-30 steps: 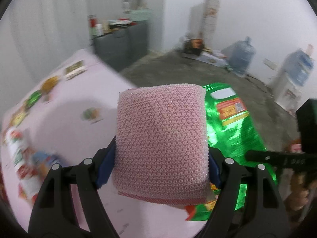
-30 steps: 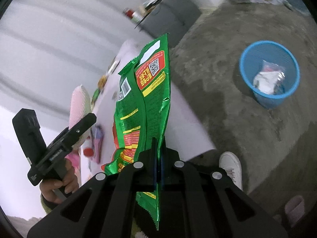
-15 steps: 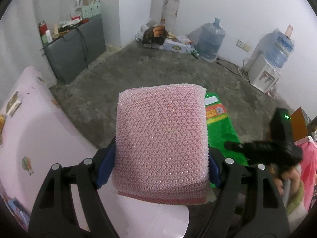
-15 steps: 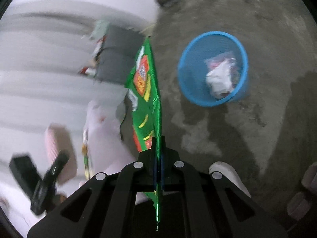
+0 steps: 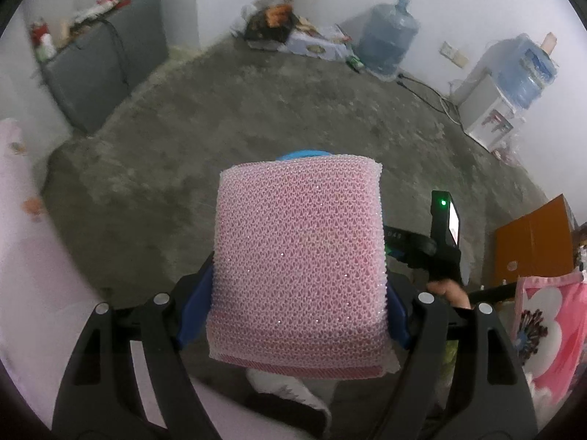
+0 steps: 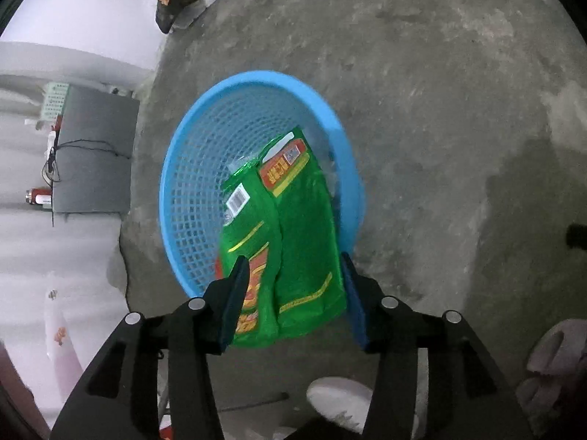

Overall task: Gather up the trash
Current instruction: 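Open both grippers to drop the bag and pad into the basket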

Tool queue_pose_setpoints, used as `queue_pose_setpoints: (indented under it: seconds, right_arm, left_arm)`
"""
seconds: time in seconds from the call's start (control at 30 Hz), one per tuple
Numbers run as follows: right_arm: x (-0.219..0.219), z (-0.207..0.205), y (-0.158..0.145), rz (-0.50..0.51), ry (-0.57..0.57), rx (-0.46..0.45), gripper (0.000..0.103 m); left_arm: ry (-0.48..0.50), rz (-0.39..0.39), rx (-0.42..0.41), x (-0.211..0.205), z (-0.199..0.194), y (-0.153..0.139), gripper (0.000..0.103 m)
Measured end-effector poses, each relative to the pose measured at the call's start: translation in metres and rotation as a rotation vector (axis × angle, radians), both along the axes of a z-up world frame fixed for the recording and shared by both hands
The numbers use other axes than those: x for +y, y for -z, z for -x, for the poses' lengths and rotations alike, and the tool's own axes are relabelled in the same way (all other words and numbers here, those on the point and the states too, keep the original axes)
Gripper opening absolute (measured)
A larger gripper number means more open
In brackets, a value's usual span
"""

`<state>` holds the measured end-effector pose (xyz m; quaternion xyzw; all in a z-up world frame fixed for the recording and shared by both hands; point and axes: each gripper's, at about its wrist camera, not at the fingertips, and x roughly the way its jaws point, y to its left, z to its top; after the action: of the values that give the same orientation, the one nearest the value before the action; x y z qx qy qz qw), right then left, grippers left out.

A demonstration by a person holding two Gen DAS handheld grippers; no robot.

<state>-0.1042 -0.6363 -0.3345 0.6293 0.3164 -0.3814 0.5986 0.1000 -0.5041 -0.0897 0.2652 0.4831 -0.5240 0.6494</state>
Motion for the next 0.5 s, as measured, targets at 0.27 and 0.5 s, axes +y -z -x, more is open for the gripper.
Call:
queue_pose_setpoints:
  seconds: [0.27,0.5]
  right_arm:
    - [0.031,0.047,-0.025,0.071,0.067,-0.052,0.06]
    - [0.057,0.071,-0.036,0.089,0.027,-0.029,0.06]
  left_arm:
    - [0.012,-0.075,0.134,-0.081,0.027,0.063,0.086]
    - [-0.077,-0.131,0.232,-0.094,0.026,0.09,0.086]
